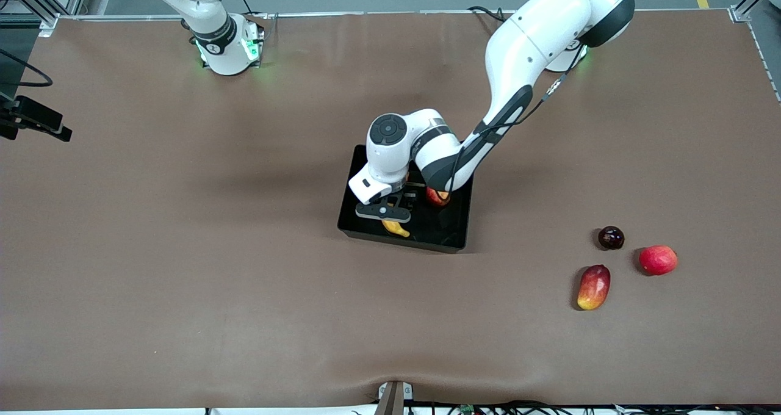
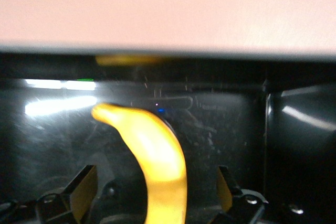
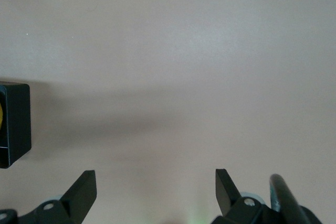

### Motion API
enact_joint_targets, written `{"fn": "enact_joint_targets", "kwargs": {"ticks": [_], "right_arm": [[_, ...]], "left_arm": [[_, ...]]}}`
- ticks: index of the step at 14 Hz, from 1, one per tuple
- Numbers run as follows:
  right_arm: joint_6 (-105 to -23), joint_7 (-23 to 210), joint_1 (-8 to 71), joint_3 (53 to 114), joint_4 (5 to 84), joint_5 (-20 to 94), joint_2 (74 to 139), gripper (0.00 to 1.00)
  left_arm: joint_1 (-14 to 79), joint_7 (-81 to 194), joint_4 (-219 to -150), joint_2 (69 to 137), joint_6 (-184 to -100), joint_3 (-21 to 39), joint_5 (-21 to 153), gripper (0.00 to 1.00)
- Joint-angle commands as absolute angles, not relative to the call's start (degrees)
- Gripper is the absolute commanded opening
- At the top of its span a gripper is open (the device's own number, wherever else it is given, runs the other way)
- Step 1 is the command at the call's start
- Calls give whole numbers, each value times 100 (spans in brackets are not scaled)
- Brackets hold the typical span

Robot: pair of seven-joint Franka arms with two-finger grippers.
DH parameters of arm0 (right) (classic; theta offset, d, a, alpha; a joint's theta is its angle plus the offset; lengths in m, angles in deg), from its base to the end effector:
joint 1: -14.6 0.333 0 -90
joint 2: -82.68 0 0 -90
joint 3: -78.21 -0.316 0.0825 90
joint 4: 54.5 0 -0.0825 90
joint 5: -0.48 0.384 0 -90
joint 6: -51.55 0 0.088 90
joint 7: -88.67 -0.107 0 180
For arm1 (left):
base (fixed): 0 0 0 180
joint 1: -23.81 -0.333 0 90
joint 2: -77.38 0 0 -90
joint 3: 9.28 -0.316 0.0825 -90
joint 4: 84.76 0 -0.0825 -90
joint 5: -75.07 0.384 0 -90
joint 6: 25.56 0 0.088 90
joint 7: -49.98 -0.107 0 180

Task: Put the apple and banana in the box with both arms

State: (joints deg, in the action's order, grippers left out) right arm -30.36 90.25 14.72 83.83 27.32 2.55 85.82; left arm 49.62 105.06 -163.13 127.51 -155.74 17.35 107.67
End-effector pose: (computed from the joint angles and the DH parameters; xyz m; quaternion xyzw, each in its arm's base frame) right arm 0.5551 -0.0474 0.6486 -0.9990 0.0321 0.0255 0.0169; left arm 0.5270 -0.5302 0.2390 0.9942 -0.0632 0.0844 0.0200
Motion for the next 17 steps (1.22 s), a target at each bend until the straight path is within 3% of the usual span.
{"fn": "enact_joint_targets", "kwargs": {"ticks": [1, 7, 17], "right_arm": [[-3001, 8990, 1399, 8340, 2715, 338, 8558, 100], [-3018, 8999, 1407, 8340, 2706, 277, 8550, 100], [-3019, 8990, 1399, 8340, 2706, 268, 8550, 100]], "left_arm": [[4737, 10412, -16422, 12090, -14969, 1813, 10777, 100], [3938, 9517, -16448, 11018, -13967, 1875, 9951, 100], [2409, 8418, -16448, 9900, -12612, 1901, 9582, 100]]}}
